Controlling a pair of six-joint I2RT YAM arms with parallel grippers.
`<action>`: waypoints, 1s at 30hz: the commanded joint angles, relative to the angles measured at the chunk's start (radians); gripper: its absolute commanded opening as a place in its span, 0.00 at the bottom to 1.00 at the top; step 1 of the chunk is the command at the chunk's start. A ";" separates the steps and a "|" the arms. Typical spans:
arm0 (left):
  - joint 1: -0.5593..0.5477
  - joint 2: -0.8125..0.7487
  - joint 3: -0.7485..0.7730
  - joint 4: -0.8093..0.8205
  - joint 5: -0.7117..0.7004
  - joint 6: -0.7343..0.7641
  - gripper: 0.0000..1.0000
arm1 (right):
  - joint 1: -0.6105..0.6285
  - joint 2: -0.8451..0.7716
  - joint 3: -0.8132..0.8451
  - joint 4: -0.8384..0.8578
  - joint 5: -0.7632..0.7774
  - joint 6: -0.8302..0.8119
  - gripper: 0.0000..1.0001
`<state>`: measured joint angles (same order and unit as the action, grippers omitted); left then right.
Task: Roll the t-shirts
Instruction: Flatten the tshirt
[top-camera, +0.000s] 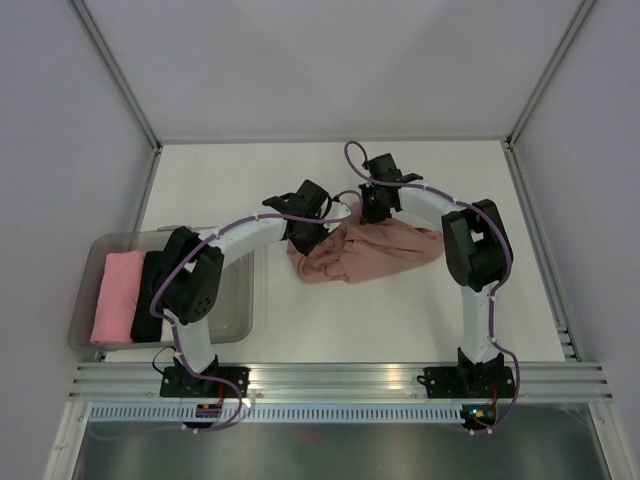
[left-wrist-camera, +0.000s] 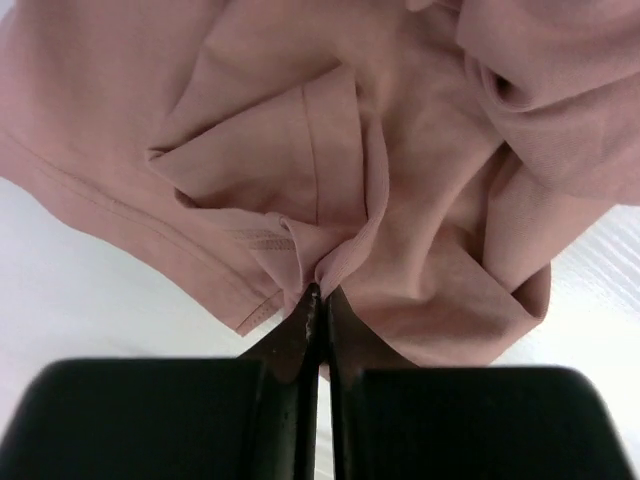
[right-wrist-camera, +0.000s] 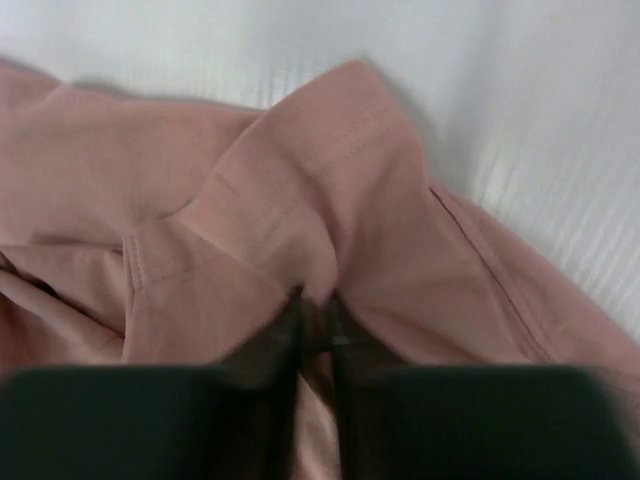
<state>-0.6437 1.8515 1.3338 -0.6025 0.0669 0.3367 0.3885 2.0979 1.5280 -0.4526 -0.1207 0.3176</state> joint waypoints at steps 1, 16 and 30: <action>0.003 -0.081 -0.024 0.093 -0.051 -0.013 0.02 | 0.006 -0.062 0.038 0.008 0.067 0.015 0.04; 0.338 -0.118 0.496 0.101 0.048 -0.102 0.02 | -0.282 -0.183 0.707 0.000 0.030 0.029 0.00; 0.431 -0.201 0.279 0.063 0.286 -0.102 0.04 | -0.344 -0.792 -0.213 0.293 0.087 -0.005 0.00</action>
<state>-0.2131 1.6741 1.7615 -0.4850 0.2302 0.2375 0.0505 1.3773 1.5520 -0.2047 -0.0784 0.2848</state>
